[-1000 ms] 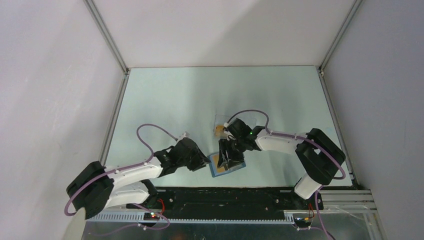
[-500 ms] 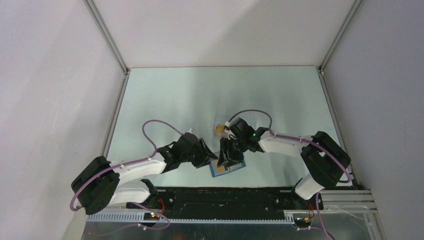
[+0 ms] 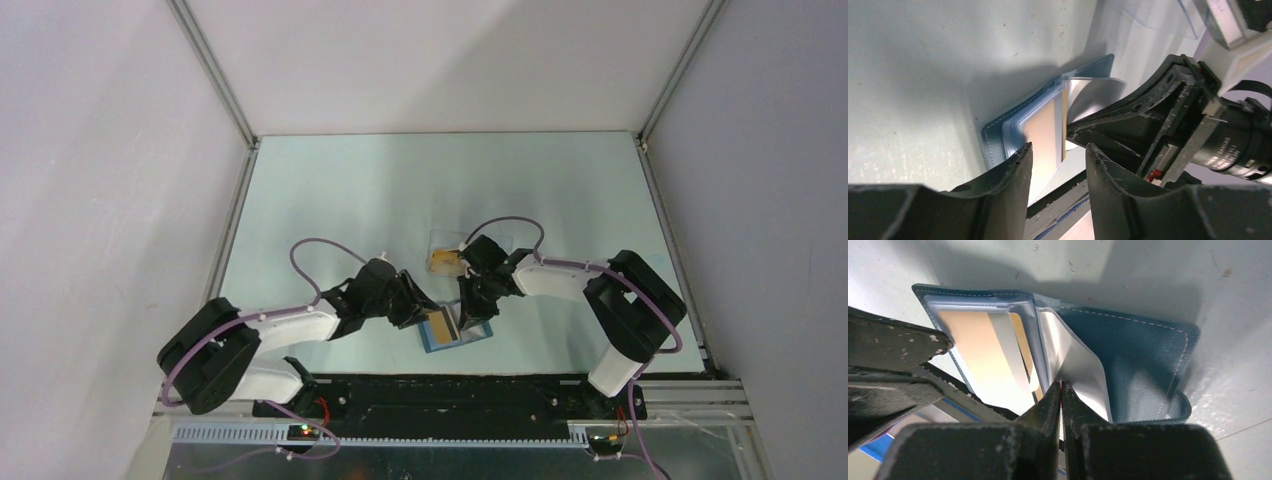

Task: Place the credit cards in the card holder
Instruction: Insert the credit card into the card holder.

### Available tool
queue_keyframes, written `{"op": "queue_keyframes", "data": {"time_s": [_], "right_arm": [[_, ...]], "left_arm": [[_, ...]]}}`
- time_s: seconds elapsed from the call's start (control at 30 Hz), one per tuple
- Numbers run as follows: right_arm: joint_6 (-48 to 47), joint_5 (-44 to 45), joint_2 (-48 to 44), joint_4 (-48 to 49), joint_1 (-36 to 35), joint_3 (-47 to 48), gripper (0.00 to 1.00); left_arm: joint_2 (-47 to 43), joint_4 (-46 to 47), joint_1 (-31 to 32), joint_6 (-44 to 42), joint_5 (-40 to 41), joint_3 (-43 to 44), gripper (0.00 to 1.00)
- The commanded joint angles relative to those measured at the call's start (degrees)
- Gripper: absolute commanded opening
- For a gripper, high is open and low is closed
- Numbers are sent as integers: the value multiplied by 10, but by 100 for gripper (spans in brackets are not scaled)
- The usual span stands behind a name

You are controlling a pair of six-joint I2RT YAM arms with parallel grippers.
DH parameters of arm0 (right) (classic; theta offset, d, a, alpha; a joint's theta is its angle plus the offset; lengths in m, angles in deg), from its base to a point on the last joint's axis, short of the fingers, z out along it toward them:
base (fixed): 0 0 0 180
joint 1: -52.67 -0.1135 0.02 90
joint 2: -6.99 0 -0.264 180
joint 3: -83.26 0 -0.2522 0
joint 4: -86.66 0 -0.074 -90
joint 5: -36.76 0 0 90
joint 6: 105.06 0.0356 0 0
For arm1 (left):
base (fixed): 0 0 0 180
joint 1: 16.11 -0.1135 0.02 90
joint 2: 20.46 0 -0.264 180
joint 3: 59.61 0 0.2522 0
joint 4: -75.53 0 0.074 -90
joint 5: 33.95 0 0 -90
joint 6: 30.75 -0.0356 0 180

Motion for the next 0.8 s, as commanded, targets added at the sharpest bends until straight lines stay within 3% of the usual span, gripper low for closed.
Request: {"op": "queue_keyframes", "data": {"time_s": [0.0,0.5,0.77], "right_arm": [[-19,47,43,-10,-19,-16,6],[-12,37,38,-1,-21,-31,0],[-11,30,40,4,-22,-32,0]], "left_arm": [[20,31,-4,5,-10,-1,46],[-26,-84,-2,1,40,-3,51],[-6,-49,6,-19,18,33,51]]}}
